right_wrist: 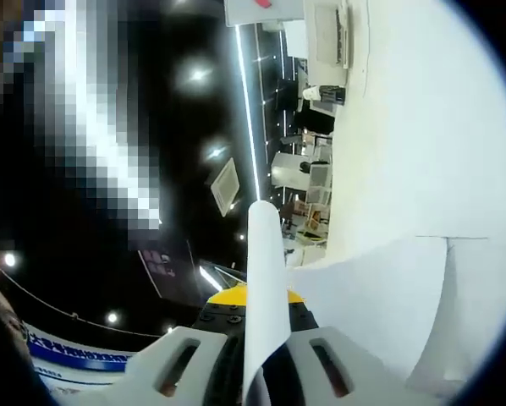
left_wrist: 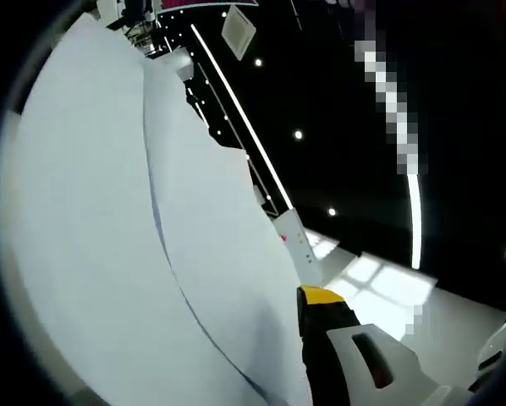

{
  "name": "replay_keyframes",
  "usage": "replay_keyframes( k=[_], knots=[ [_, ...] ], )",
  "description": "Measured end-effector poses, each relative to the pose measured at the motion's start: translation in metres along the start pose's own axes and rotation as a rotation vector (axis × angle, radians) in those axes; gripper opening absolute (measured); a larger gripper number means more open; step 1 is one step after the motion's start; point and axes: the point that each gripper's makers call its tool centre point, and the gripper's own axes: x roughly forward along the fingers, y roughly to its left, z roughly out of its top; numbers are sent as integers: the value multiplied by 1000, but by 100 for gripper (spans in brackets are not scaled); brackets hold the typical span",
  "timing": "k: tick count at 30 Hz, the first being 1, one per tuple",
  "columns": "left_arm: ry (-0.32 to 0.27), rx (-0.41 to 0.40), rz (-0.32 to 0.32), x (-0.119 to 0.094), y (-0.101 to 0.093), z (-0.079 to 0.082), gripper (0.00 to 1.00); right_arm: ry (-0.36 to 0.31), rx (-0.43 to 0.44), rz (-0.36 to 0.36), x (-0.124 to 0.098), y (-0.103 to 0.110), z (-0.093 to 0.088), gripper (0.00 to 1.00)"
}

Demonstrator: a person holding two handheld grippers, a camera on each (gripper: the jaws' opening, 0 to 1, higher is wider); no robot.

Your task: Organize the stack of printing papers by aligning and flattening the scattered papers on the table

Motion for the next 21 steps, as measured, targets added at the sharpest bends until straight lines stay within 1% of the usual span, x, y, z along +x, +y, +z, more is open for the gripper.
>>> replay_keyframes(
  k=[10, 13, 21],
  knots=[
    [-13, 7, 8, -1, 1, 1, 27, 5, 11, -8, 1, -8, -12, 0],
    [-13, 10, 9, -1, 0, 0, 27, 15, 14, -5, 2, -9, -16, 0],
    [-15, 12, 11, -1, 0, 1, 27, 19, 14, -5, 2, -7, -21, 0]
  ],
)
